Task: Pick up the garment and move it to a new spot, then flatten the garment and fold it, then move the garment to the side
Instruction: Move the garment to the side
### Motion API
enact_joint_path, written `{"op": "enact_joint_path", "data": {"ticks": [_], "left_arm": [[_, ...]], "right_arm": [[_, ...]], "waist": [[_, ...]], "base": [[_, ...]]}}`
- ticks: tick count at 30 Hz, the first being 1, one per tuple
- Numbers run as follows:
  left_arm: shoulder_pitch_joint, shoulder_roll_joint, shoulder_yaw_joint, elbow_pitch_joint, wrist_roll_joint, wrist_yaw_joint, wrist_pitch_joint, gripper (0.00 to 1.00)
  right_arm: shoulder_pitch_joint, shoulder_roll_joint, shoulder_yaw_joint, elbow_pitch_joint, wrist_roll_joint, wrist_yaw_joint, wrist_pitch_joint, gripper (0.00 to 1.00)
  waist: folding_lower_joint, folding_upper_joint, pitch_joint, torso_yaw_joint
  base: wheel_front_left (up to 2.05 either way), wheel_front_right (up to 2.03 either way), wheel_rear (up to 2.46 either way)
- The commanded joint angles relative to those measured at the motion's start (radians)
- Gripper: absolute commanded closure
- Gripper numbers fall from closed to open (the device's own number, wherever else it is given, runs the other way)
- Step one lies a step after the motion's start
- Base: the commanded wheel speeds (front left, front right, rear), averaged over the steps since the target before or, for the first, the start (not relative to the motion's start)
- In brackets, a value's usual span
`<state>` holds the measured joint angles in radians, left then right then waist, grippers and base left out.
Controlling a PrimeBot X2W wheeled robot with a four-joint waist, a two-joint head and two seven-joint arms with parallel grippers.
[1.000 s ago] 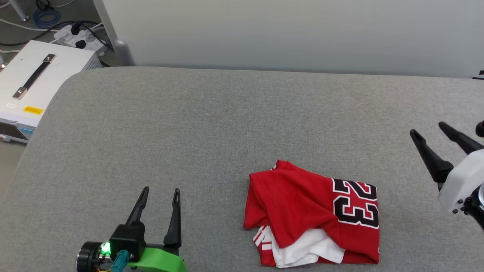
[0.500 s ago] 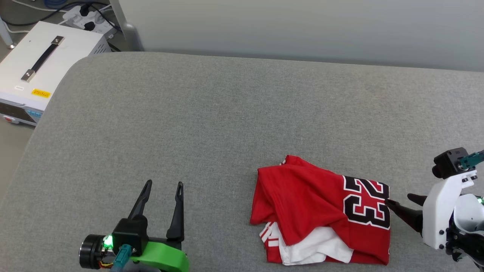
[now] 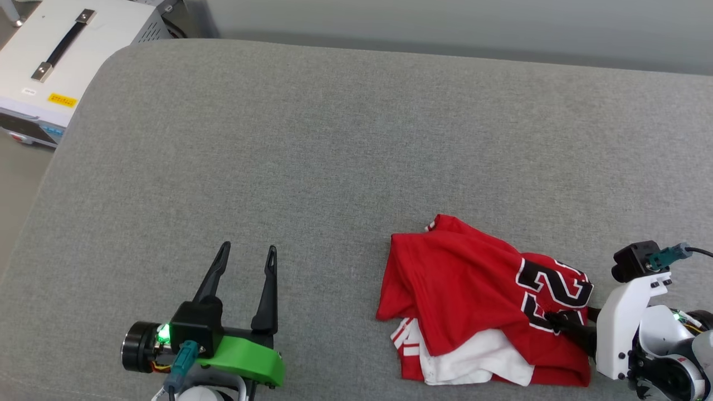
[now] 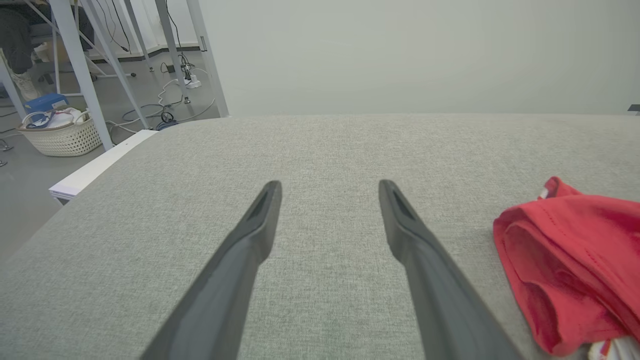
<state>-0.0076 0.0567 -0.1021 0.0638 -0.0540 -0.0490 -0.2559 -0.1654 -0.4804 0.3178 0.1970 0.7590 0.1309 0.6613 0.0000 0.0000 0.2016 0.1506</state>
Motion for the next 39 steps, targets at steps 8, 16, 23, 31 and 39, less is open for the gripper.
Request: {"op": "enact_joint_path", "data": {"ticks": [8,16,23,31,39], "left_arm": [[-0.027,-0.006,-0.003,0.012,-0.013,-0.001,-0.006,0.00],[-0.019,-0.006,-0.002,0.016,-0.017,0.002,-0.006,0.00],[-0.012,-0.006,-0.003,0.016,-0.020,0.007,-0.006,0.00],[0.013,-0.006,0.010,0.005,-0.025,0.016,-0.006,0.00],[0.021,-0.006,0.038,-0.014,-0.026,0.023,-0.006,0.00]], "right_arm": [[0.006,0.021,0.121,0.087,0.013,0.000,-0.037,0.02],[-0.025,-0.011,0.126,0.078,0.042,0.000,-0.091,1.00],[-0.063,-0.041,0.116,0.036,0.035,0.000,-0.154,1.00],[-0.086,-0.120,0.094,-0.027,-0.018,0.000,-0.203,1.00],[-0.094,-0.179,0.036,-0.069,-0.075,0.000,-0.252,1.00]], "waist": [[0.0000,0.0000,0.016,0.016],[0.0000,0.0000,0.001,0.005],[0.0000,0.0000,-0.010,-0.008],[0.0000,0.0000,-0.024,-0.082],[0.0000,0.0000,-0.014,-0.214]], "base": [[0.00,0.00,0.00],[0.00,0.00,0.00],[0.00,0.00,0.00],[0.00,0.00,0.00],[0.00,0.00,0.00]]}}
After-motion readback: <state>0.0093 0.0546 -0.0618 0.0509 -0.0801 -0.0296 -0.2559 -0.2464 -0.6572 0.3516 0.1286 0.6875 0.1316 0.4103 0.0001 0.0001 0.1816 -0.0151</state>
